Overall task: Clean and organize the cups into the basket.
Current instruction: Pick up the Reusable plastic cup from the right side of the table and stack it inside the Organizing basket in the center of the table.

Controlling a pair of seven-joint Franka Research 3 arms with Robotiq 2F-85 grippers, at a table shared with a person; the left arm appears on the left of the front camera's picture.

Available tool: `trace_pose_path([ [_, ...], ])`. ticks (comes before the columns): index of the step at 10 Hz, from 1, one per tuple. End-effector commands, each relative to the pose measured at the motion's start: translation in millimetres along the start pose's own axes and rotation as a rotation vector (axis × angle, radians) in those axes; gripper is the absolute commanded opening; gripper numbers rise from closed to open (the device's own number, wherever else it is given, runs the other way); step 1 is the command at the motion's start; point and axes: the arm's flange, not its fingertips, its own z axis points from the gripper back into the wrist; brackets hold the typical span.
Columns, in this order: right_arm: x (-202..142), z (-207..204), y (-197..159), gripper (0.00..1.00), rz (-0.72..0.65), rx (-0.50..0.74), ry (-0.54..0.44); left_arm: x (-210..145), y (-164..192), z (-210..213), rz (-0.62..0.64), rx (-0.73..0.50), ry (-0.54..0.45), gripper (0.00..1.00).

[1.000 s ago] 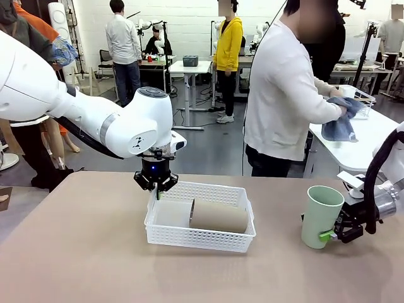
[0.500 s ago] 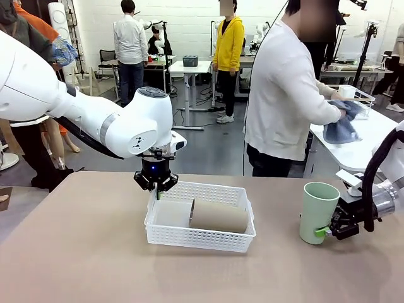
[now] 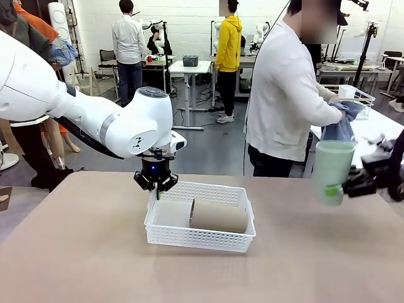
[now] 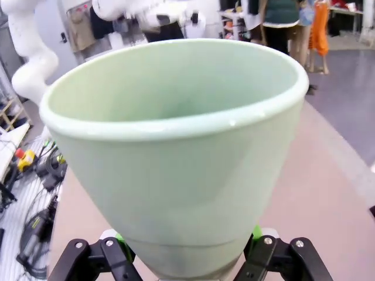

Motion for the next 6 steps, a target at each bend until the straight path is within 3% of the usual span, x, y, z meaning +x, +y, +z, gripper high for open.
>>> trace_pose_path([
  [1,34.7,13.6,30.1,0.28,-0.008,-0.062,0.037,0.2,-0.6,1.2,0.000,-0.002,-0.001,0.00],
  [4,58.2,20.1,49.9,0.28,-0.020,-0.106,0.062,0.2,-0.6,1.2,0.000,-0.002,-0.001,0.00],
  [6,65.3,30.2,41.2,0.28,0.021,-0.078,0.017,0.2,-0.6,1.2,0.000,-0.002,-0.001,0.00],
])
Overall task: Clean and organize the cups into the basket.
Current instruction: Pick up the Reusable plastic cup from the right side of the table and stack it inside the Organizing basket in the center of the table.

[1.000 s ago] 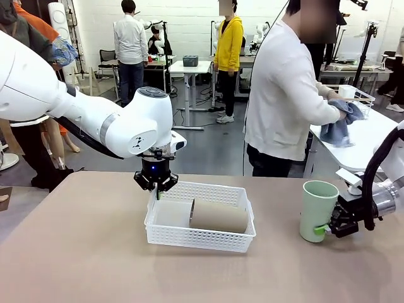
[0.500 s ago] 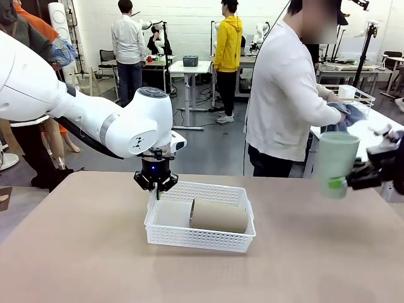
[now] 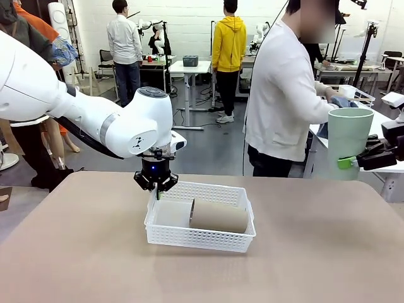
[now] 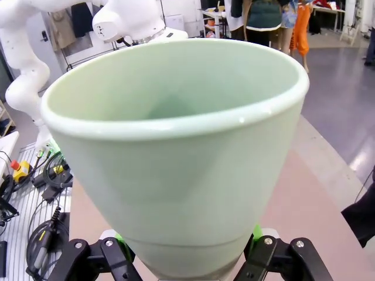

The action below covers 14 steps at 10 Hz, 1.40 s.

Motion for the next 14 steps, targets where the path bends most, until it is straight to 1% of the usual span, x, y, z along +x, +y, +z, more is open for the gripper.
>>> trace_pose_path([
  [1,-0.9,-1.2,-4.6,0.28,0.005,0.011,-0.015,0.2,-0.6,1.1,0.000,-0.002,-0.001,0.00],
  [3,-0.9,-1.2,-4.6,0.28,0.005,0.011,-0.015,0.2,-0.6,1.1,0.000,-0.002,-0.001,0.00],
  [4,-3.2,-0.8,-1.6,0.81,-0.006,0.002,0.000,0.2,-0.6,1.1,0.000,-0.002,-0.001,0.00],
  [5,28.7,-13.3,17.6,0.81,0.037,-0.081,0.193,0.2,-0.6,1.1,0.000,-0.002,-0.001,0.00],
  [6,66.4,-31.1,28.1,0.81,0.094,-0.099,0.314,0.2,-0.6,1.1,0.000,-0.002,-0.001,0.00],
  [7,103.9,-52.9,33.1,0.81,0.117,-0.128,0.425,0.2,-0.6,1.1,0.000,-0.002,-0.001,0.00],
  [8,135.0,-79.0,36.5,0.81,0.130,-0.156,0.537,0.2,-0.6,1.1,0.000,-0.002,-0.001,0.00],
  [9,158.4,-108.3,38.4,0.81,0.146,-0.153,0.638,0.2,-0.6,1.1,0.000,-0.002,-0.001,0.00],
  [10,178.4,-141.7,34.9,0.81,0.152,-0.120,0.725,0.2,-0.6,1.1,0.000,-0.002,-0.001,0.00],
  [12,204.8,-193.6,31.4,0.81,0.177,-0.059,0.807,0.2,-0.6,1.1,0.000,-0.002,-0.001,0.00],
  [13,211.7,-223.3,27.4,0.81,0.197,-0.020,0.841,0.2,-0.6,1.1,0.000,-0.002,-0.001,0.00],
  [14,211.2,-248.4,20.1,0.81,0.209,0.001,0.872,0.2,-0.6,1.1,0.000,-0.002,-0.001,0.00],
])
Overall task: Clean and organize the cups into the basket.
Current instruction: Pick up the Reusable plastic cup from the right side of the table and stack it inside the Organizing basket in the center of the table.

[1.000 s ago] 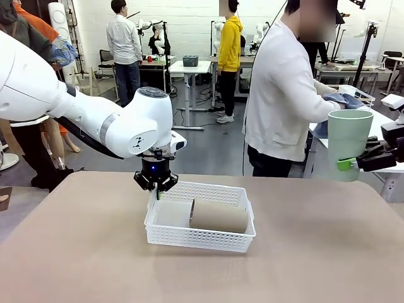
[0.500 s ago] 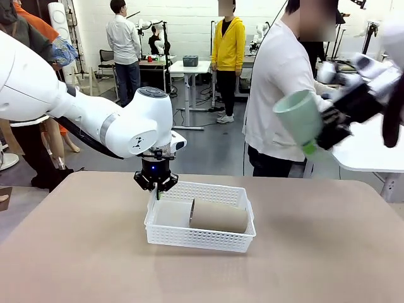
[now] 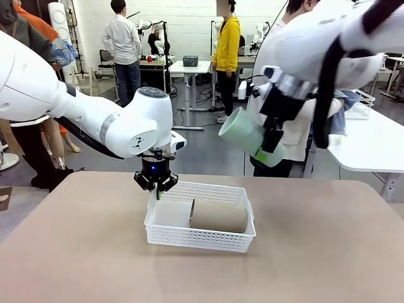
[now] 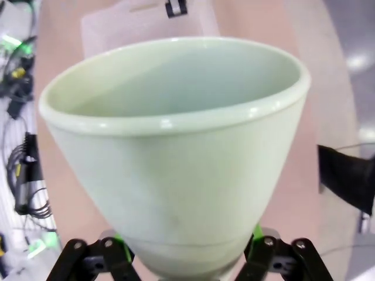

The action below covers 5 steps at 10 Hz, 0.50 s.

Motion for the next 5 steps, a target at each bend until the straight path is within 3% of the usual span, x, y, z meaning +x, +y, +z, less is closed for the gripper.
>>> trace_pose_path([
  [1,29.4,-14.3,-28.5,0.81,0.014,0.052,0.070,0.3,-0.4,1.1,0.000,-0.002,-0.001,0.00],
  [5,39.1,-70.9,-45.9,0.81,0.086,0.092,0.108,0.3,-0.4,1.1,0.000,-0.002,-0.001,0.00],
])
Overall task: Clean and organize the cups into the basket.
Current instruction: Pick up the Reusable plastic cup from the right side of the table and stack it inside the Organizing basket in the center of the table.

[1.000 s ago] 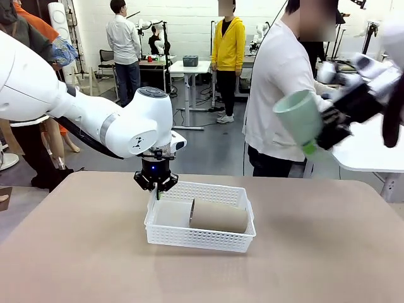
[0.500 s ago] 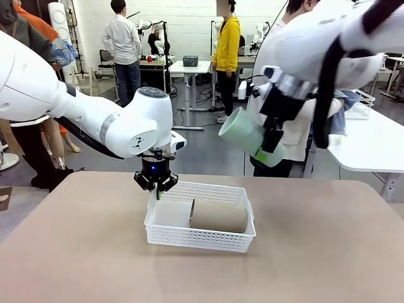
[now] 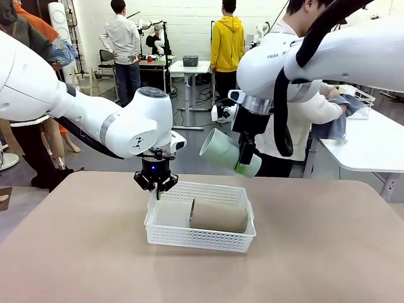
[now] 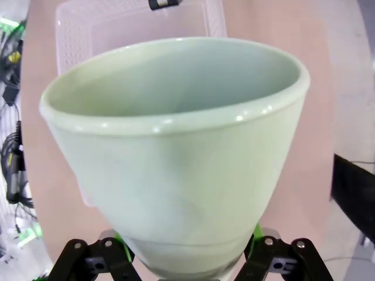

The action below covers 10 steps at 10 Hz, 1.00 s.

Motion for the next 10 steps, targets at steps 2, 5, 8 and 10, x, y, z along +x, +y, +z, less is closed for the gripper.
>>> trace_pose_path([
  [2,0.2,-10.8,-6.0,0.81,0.062,0.026,-0.024,0.2,-0.5,1.1,0.000,-0.002,-0.001,0.00],
  [5,-0.1,-55.0,-23.6,0.81,0.082,0.092,-0.007,0.2,-0.5,1.1,0.000,-0.002,-0.001,0.00],
  [8,4.1,-81.4,-25.3,0.81,0.107,0.144,0.004,0.2,-0.5,1.1,0.000,-0.002,-0.001,0.00],
  [10,5.7,-93.5,-25.9,0.81,0.116,0.155,0.007,0.2,-0.5,1.1,0.000,-0.002,-0.001,0.00],
])
